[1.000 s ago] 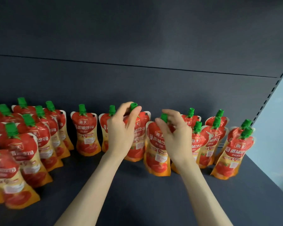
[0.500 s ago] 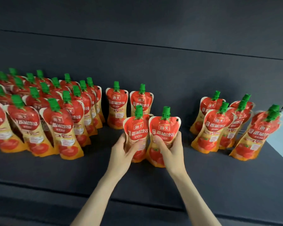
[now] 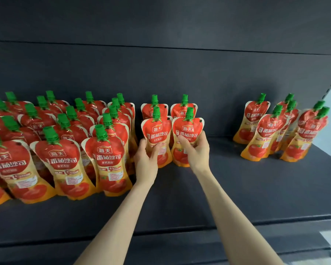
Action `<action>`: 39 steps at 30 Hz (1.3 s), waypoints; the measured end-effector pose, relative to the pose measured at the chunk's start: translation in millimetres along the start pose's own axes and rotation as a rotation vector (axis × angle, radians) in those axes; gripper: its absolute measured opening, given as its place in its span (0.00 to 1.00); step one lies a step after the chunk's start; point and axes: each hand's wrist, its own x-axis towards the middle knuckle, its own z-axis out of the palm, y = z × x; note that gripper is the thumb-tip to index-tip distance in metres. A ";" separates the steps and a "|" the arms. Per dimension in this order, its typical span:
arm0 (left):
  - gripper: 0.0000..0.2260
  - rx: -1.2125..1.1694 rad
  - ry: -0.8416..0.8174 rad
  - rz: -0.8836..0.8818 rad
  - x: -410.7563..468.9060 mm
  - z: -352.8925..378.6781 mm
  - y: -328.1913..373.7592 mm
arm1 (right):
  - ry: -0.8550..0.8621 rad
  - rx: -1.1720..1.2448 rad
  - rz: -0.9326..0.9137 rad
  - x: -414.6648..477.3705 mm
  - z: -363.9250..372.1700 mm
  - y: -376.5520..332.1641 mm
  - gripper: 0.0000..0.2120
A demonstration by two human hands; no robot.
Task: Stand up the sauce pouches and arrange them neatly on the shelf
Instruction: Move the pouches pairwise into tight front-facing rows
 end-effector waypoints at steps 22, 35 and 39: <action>0.28 0.333 0.143 -0.070 3.9 18.6 -19.0 | -0.136 -0.286 0.019 9.8 -19.1 34.2 0.20; 0.29 0.294 0.146 -0.098 4.4 18.7 -16.1 | -0.109 -0.287 0.004 9.4 -19.2 39.1 0.22; 0.29 0.283 0.133 -0.107 4.3 18.4 -16.7 | -0.107 -0.308 0.007 9.5 -17.7 37.8 0.23</action>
